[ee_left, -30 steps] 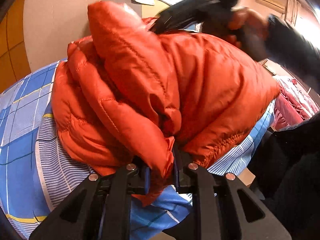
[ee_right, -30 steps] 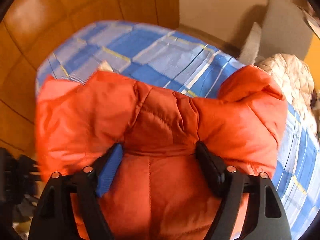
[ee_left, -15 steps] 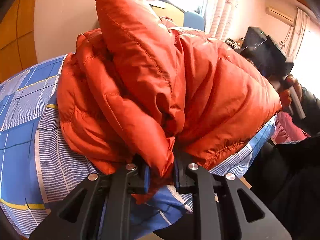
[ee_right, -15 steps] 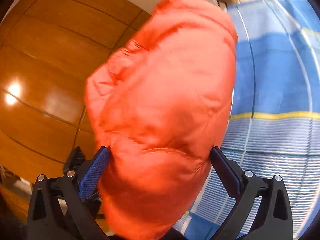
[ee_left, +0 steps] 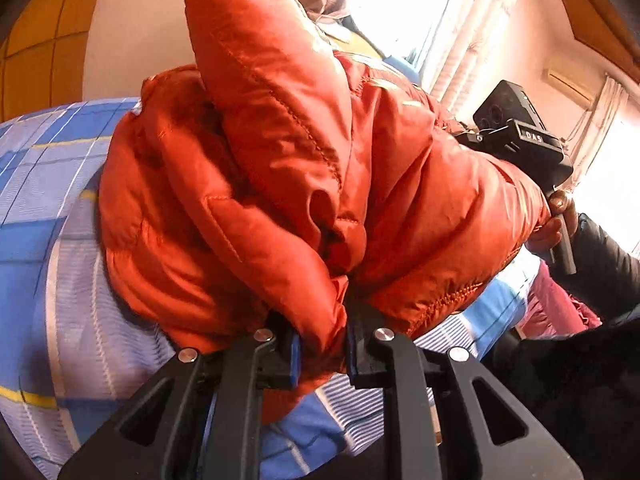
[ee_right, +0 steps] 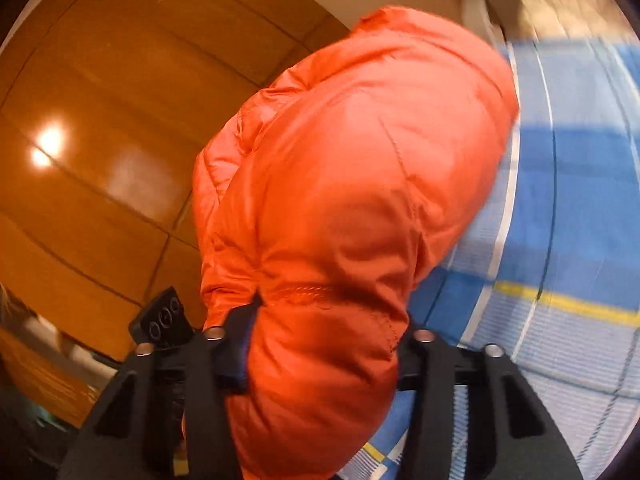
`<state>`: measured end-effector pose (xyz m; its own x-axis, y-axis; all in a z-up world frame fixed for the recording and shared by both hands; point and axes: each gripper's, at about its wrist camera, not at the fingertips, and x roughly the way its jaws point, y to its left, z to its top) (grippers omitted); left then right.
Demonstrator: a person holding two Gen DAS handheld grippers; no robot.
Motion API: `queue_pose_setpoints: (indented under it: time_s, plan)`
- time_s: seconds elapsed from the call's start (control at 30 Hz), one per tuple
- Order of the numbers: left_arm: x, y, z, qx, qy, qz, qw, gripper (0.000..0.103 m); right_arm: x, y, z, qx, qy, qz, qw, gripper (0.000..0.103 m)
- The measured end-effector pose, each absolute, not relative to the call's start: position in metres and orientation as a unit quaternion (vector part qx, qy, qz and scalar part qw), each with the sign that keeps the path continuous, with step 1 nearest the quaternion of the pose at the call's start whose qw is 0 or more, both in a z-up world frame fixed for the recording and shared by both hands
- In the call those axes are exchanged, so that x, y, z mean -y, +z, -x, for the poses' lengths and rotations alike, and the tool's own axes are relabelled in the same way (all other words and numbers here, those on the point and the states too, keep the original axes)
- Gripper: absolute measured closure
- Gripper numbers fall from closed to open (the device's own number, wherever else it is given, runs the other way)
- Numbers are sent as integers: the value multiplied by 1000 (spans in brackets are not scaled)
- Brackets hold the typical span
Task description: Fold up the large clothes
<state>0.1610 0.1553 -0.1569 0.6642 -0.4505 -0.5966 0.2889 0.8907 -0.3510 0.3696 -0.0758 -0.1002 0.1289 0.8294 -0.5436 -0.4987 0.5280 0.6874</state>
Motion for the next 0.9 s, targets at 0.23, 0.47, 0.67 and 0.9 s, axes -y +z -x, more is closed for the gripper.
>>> queue_pose_setpoints:
  time_s: [0.23, 0.47, 0.67, 0.9]
  plan:
    - [-105, -128, -200, -327, -262, 72, 905, 88, 149, -48, -367, -404, 415, -164, 798, 66]
    - [-36, -132, -245, -345, -312, 27, 885, 88, 233, -64, -356, -412, 321, -160, 838, 66]
    - [-26, -188, -257, -396, -307, 61, 863, 88, 261, -140, -348, -465, 254, -218, 819, 63]
    - [-13, -178, -253, -392, -278, 31, 877, 81, 276, -140, -341, -448, 213, -231, 837, 32]
